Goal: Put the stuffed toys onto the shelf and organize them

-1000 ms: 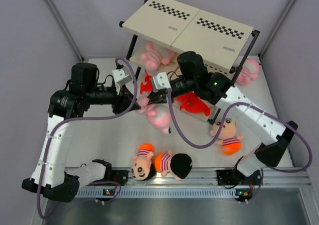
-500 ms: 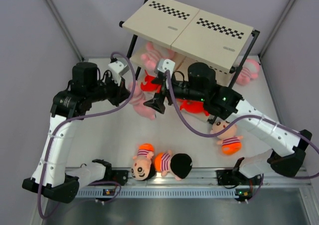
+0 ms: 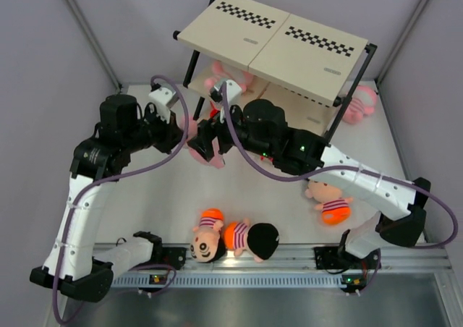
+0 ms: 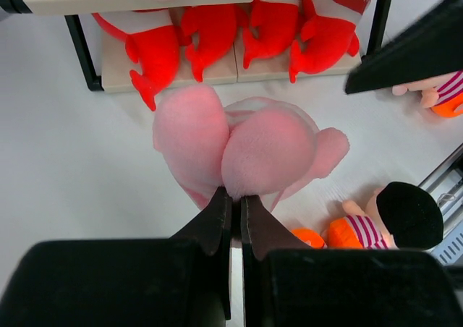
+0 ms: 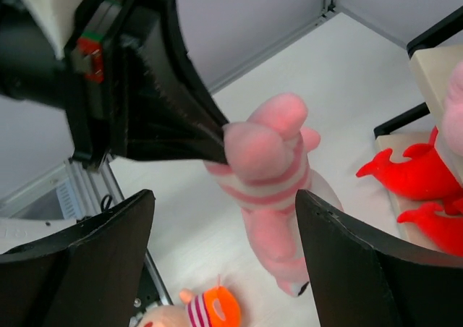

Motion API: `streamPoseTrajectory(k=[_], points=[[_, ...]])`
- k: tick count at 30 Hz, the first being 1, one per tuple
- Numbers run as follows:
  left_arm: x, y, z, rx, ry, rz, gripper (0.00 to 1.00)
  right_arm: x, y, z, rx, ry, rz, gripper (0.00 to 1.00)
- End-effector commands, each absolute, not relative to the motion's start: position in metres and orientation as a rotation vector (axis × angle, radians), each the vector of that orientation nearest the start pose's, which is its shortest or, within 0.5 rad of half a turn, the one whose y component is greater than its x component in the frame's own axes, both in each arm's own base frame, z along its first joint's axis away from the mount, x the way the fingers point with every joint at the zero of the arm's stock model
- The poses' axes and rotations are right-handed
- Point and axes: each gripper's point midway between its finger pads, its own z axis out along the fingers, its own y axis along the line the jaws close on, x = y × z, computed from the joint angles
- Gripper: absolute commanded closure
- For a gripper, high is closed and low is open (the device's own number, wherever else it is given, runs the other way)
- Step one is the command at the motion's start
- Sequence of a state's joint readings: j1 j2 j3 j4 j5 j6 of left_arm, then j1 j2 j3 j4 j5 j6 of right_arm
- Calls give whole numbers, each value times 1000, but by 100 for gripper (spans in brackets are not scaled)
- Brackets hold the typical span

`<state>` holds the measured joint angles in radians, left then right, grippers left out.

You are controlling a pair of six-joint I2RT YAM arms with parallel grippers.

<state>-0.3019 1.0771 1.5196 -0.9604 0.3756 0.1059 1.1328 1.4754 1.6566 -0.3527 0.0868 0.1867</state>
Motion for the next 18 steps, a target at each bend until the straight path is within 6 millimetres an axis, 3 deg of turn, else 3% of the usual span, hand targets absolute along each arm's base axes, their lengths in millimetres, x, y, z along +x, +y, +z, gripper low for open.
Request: streamPoseTrajectory(k=[1, 8, 17, 18], points=[[243, -141, 373, 665, 1870, -505, 100, 216, 420, 428, -610, 1667, 950, 23], [240, -141, 378, 661, 1855, -514, 100, 240, 430, 418, -508, 1734, 1047, 29], [240, -139, 377, 662, 1854, -496, 100, 236, 458, 415, -533, 1747, 1164, 38], [241, -138, 377, 659, 1853, -489, 100, 236, 461, 411, -536, 1759, 1170, 43]])
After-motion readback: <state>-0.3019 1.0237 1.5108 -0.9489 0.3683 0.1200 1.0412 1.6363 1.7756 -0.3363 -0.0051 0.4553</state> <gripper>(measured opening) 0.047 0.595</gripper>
